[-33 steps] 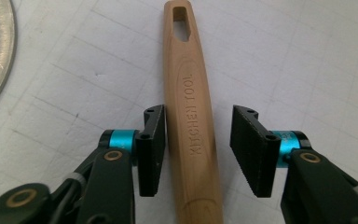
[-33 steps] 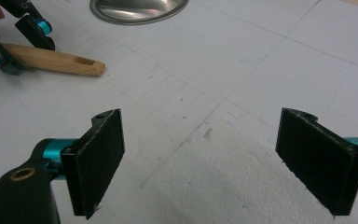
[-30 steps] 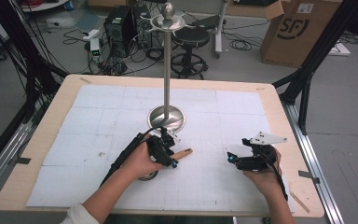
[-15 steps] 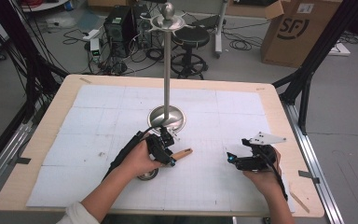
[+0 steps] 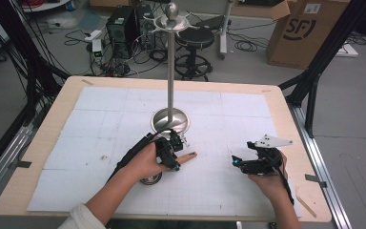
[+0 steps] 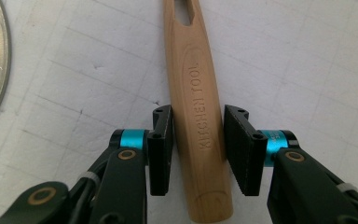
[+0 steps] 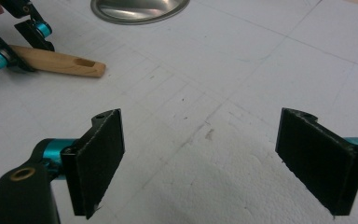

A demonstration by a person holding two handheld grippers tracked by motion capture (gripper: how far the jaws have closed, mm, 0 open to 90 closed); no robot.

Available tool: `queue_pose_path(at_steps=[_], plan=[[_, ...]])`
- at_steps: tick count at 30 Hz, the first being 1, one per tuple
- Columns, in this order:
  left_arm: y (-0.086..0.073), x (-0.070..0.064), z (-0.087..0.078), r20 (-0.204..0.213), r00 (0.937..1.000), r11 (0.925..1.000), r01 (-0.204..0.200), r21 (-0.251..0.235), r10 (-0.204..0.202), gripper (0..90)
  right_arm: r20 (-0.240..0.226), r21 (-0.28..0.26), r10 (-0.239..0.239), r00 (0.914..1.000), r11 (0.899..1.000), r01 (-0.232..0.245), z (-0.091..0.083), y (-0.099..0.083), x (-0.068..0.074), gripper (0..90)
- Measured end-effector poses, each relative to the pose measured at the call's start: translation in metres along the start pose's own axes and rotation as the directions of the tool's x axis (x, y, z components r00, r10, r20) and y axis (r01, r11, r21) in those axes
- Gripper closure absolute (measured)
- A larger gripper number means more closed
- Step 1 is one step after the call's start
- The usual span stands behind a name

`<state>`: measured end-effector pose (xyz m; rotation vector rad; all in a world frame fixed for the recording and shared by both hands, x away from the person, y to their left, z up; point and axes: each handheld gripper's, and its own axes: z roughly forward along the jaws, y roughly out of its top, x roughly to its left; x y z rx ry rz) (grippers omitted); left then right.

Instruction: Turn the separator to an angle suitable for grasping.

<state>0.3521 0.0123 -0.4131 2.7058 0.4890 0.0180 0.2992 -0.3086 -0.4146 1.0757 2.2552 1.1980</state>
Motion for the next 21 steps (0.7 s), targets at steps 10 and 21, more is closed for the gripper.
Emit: queue_pose_path(at_steps=[10,21], plan=[[0.0012,0.0002,-0.0003,-0.007,0.9998,0.9998,-0.017,0.012,0.018,65.0,-0.007,0.005,-0.006,1.0000,1.000,0.006,0.0035,0.0022,0.0009,14.0],[-0.0018,0.0017,-0.0016,0.002,0.9994,0.9994,-0.033,-0.008,0.033,67.8,-0.010,0.006,-0.005,0.9999,1.000,0.005,0.0030,0.0021,0.0004,14.0]])
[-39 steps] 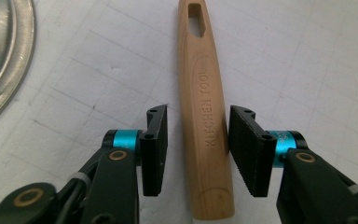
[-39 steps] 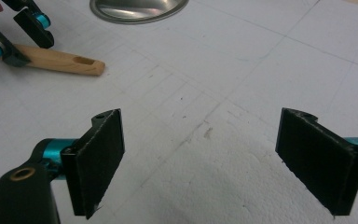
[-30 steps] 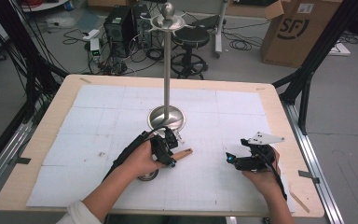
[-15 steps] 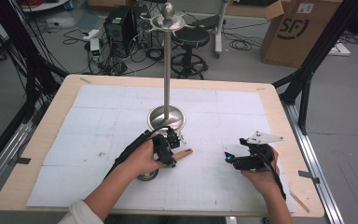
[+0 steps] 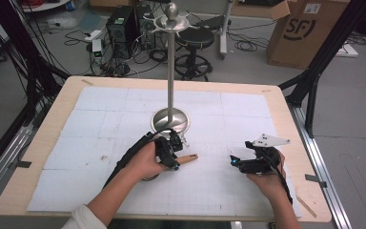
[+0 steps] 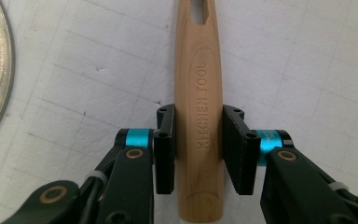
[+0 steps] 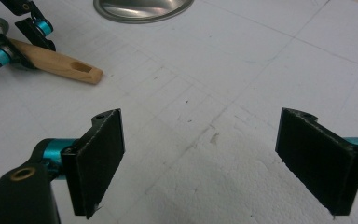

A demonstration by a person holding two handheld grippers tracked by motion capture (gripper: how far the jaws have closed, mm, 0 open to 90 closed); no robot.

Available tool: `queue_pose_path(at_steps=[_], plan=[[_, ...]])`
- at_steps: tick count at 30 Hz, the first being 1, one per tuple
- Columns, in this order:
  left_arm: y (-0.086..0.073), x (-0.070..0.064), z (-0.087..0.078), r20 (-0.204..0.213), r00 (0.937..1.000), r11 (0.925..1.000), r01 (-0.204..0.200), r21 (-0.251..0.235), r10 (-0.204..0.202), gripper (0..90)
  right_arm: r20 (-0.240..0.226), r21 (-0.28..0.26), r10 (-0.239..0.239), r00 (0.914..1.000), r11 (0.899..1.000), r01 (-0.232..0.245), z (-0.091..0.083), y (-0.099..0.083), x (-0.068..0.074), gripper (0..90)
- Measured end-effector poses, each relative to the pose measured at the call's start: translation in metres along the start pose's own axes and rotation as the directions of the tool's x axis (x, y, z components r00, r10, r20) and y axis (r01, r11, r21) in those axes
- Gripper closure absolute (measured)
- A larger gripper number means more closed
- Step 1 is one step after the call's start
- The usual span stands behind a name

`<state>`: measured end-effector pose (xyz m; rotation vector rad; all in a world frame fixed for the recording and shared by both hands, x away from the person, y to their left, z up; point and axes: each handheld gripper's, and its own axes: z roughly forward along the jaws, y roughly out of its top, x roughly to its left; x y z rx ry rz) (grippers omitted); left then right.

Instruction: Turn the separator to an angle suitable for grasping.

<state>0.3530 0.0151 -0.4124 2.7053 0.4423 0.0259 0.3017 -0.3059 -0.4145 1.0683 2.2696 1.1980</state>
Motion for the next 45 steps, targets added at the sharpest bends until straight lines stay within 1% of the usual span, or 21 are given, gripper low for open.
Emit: queue_pose_path(at_steps=[4,6,9,11,13,17,22,23,28,32,33,34,35,37,38,40,41,42,43,45], plan=[[-0.002,0.002,-0.002,0.016,0.9999,0.9998,-0.006,-0.019,0.006,67.9,0.002,-0.007,0.003,1.0000,1.000,-0.002,-0.001,-0.001,-0.001,14.0],[-0.002,0.002,-0.005,0.018,0.9998,0.9993,-0.008,-0.037,0.009,67.9,0.003,-0.006,0.003,1.0000,1.000,-0.003,-0.001,-0.002,-0.002,14.1],[-0.002,0.001,-0.012,0.033,0.9994,0.9974,-0.010,-0.071,0.013,67.9,0.006,0.000,0.005,1.0000,1.000,-0.005,-0.002,-0.002,-0.002,14.1],[-0.003,0.001,-0.016,0.039,0.9992,0.9948,-0.005,-0.102,0.009,67.9,0.005,0.004,-0.001,1.0000,1.000,0.001,-0.001,-0.003,-0.001,14.1],[-0.004,0.001,-0.021,0.045,0.9989,0.9916,-0.010,-0.129,0.016,67.8,0.004,0.006,-0.001,1.0000,1.000,0.001,-0.001,-0.003,-0.001,14.1],[-0.006,0.002,-0.032,0.059,0.9982,0.9823,0.002,-0.187,0.009,67.9,0.011,0.003,0.003,0.9999,1.000,-0.004,-0.004,-0.005,-0.002,14.1],[-0.009,0.002,-0.043,0.070,0.9975,0.9715,0.011,-0.237,0.006,67.9,0.014,0.003,0.007,0.9999,1.000,-0.007,-0.006,-0.006,-0.001,14.0],[-0.009,0.002,-0.046,0.067,0.9977,0.9701,0.007,-0.242,0.009,67.9,0.013,0.002,0.011,0.9999,1.000,-0.011,-0.006,-0.006,0.000,14.1],[-0.013,0.005,-0.057,0.075,0.9972,0.9582,0.024,-0.285,-0.002,67.9,0.007,0.020,-0.008,0.9999,1.000,0.008,-0.002,-0.006,0.002,14.1],[-0.015,0.009,-0.067,0.074,0.9972,0.9493,0.038,-0.312,-0.015,67.9,0.008,0.013,-0.003,1.0000,1.000,0.003,-0.003,-0.007,0.001,14.1],[-0.016,0.010,-0.070,0.073,0.9973,0.9469,0.036,-0.320,-0.013,67.8,0.012,0.015,-0.005,0.9999,1.000,0.005,-0.004,-0.008,0.000,14.1],[-0.016,0.011,-0.073,0.073,0.9972,0.9441,0.035,-0.328,-0.011,67.9,0.010,0.013,0.002,1.0000,1.000,-0.003,-0.004,-0.008,0.000,14.1],[-0.017,0.011,-0.076,0.078,0.9969,0.9380,0.038,-0.344,-0.012,67.9,0.011,0.014,0.006,0.9999,1.000,-0.006,-0.004,-0.008,0.000,14.1],[-0.018,0.011,-0.082,0.086,0.9963,0.9284,0.038,-0.370,-0.006,67.9,0.009,0.011,0.004,0.9999,1.000,-0.004,-0.004,-0.008,0.000,14.1],[-0.018,0.011,-0.086,0.084,0.9965,0.9254,0.031,-0.378,0.001,67.8,0.008,0.015,0.000,1.0000,1.000,0.000,-0.003,-0.008,0.000,14.1],[-0.019,0.011,-0.093,0.067,0.9977,0.9240,0.016,-0.382,0.011,67.9,0.006,0.016,0.001,1.0000,1.000,-0.002,-0.001,-0.007,0.001,14.1],[-0.020,0.011,-0.096,0.065,0.9978,0.9191,0.015,-0.394,0.011,67.9,0.003,0.015,-0.006,1.0000,1.000,0.005,-0.001,-0.007,0.001,14.1],[-0.021,0.012,-0.100,0.071,0.9974,0.9139,0.019,-0.406,0.011,67.8,0.001,0.015,-0.008,1.0000,1.000,0.008,0.000,-0.006,0.002,14.1],[-0.021,0.013,-0.104,0.076,0.9971,0.9099,0.021,-0.414,0.011,67.8,-0.001,0.015,-0.009,1.0000,1.000,0.009,0.000,-0.006,0.002,14.1],[-0.022,0.015,-0.111,0.072,0.9973,0.9020,0.018,-0.431,0.014,67.8,0.001,0.014,-0.009,1.0000,1.000,0.009,0.000,-0.005,0.003,14.1]])
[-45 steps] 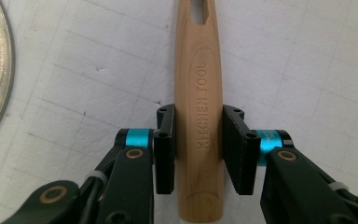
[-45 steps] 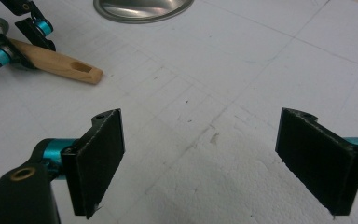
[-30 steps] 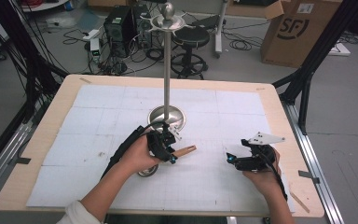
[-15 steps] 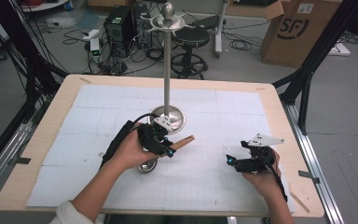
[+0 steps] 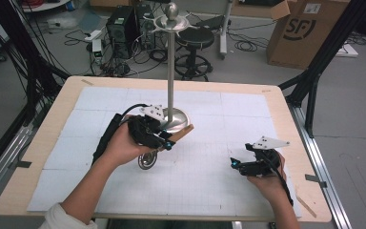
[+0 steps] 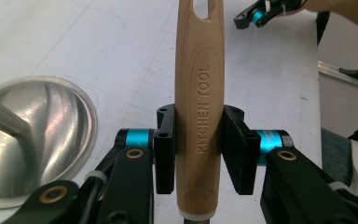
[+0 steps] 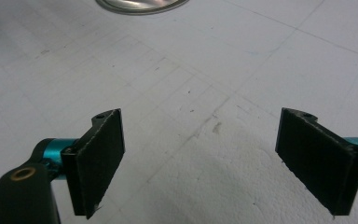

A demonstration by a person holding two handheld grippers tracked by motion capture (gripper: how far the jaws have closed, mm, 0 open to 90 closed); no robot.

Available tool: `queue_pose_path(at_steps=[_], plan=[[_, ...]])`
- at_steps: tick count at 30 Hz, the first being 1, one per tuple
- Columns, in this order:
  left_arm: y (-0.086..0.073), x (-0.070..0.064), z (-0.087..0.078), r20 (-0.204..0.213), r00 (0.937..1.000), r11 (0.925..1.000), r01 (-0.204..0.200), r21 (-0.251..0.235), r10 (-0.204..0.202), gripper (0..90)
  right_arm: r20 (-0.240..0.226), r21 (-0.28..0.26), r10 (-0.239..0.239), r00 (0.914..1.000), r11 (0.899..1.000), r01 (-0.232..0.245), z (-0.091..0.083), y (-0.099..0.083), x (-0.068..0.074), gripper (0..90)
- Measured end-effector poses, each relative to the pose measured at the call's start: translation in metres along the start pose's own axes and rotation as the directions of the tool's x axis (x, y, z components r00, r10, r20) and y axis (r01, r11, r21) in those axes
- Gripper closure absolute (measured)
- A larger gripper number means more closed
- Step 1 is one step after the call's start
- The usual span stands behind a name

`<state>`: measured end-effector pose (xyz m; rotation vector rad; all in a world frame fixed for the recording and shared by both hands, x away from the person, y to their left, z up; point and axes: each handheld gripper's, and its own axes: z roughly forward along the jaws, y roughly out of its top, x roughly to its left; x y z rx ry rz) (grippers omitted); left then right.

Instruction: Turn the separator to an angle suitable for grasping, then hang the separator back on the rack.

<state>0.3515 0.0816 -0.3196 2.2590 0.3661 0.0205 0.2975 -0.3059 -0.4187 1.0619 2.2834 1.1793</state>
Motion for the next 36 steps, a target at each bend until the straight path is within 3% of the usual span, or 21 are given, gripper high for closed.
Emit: queue_pose_path(at_steps=[6,12,24,33,36], plan=[[0.005,0.005,-0.019,0.024,0.9997,0.9978,-0.002,-0.067,0.003,67.8,0.001,0.003,0.001,1.0000,1.000,-0.001,-0.001,0.000,0.001,14.1],[0.009,0.005,-0.036,0.004,0.9997,0.9958,-0.025,-0.088,0.026,67.7,-0.007,0.004,-0.010,0.9999,1.000,0.010,0.004,0.003,0.004,14.1],[0.011,0.011,-0.064,0.005,0.9989,0.9822,-0.045,-0.182,0.047,67.7,-0.009,0.016,-0.012,0.9999,1.000,0.013,0.006,0.002,0.004,14.1],[0.012,0.015,-0.079,-0.003,0.9984,0.9635,-0.055,-0.262,0.056,67.7,-0.009,0.022,-0.014,0.9999,1.000,0.014,0.005,0.000,0.005,14.1],[0.012,0.018,-0.085,0.013,0.9986,0.9505,-0.045,-0.308,0.051,67.7,-0.008,0.014,-0.005,1.0000,1.000,0.005,0.004,0.001,0.004,14.1]])
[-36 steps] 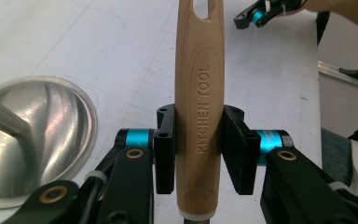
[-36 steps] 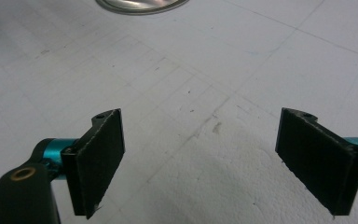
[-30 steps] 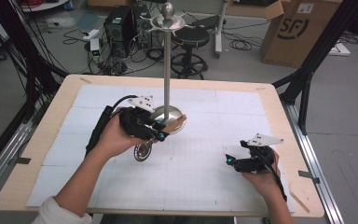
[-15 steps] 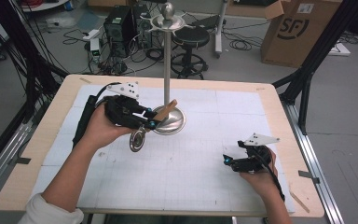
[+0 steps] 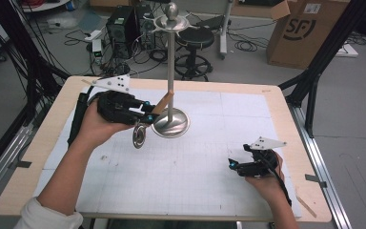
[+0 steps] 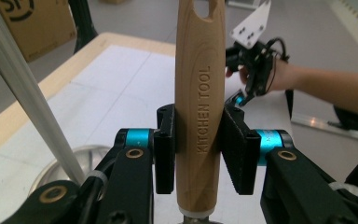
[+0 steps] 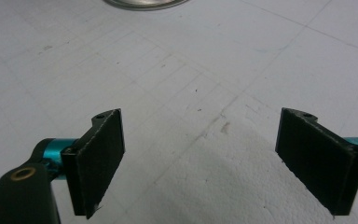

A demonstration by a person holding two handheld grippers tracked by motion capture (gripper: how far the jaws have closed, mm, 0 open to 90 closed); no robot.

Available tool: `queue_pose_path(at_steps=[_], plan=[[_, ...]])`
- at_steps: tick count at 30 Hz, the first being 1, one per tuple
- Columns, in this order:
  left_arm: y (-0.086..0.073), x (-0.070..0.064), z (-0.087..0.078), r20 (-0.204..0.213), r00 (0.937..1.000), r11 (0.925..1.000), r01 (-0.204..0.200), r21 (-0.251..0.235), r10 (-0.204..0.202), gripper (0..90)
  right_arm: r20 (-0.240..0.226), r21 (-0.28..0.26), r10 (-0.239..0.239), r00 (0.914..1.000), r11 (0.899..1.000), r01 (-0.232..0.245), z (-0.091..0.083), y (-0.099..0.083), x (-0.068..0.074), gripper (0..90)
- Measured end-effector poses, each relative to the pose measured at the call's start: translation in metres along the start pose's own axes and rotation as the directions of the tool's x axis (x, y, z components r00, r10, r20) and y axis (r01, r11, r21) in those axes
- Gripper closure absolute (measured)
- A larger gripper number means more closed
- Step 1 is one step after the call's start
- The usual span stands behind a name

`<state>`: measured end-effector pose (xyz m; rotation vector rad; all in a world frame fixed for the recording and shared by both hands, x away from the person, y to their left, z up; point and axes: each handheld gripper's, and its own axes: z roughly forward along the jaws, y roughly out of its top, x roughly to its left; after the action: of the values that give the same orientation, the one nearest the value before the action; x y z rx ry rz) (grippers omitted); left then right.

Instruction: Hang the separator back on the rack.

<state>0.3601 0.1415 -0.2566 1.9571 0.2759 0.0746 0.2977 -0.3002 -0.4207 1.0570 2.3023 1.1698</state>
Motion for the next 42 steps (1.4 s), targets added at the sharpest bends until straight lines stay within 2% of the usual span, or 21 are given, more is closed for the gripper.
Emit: queue_pose_path(at_steps=[10,17,22,29,33,38,42], plan=[[0.011,0.008,-0.016,-0.017,0.9997,0.9978,-0.019,-0.063,0.018,67.7,0.003,0.007,-0.006,1.0000,1.000,0.006,0.000,-0.001,0.002,14.1],[0.020,0.013,-0.028,-0.046,0.9983,0.9915,-0.040,-0.124,0.034,67.7,0.000,0.008,-0.011,0.9999,1.000,0.011,0.000,-0.001,0.004,14.1],[0.029,0.019,-0.036,-0.077,0.9961,0.9892,-0.052,-0.137,0.042,67.7,-0.002,0.019,-0.016,0.9999,1.000,0.016,0.002,-0.001,0.004,14.1],[0.044,0.023,-0.045,-0.131,0.9892,0.9850,-0.086,-0.150,0.067,67.7,0.000,0.016,-0.015,0.9999,1.000,0.015,0.001,-0.001,0.004,14.1],[0.050,0.026,-0.048,-0.163,0.9844,0.9847,-0.091,-0.149,0.066,67.7,0.001,0.015,-0.016,0.9999,1.000,0.016,0.001,-0.001,0.004,14.1],[0.055,0.031,-0.054,-0.196,0.9791,0.9808,-0.088,-0.174,0.053,67.7,0.000,0.010,-0.013,0.9999,1.000,0.013,0.000,-0.001,0.004,14.1],[0.059,0.035,-0.057,-0.215,0.9755,0.9819,-0.086,-0.168,0.049,67.7,-0.001,0.011,-0.017,0.9999,1.000,0.017,0.000,-0.001,0.003,14.1]])
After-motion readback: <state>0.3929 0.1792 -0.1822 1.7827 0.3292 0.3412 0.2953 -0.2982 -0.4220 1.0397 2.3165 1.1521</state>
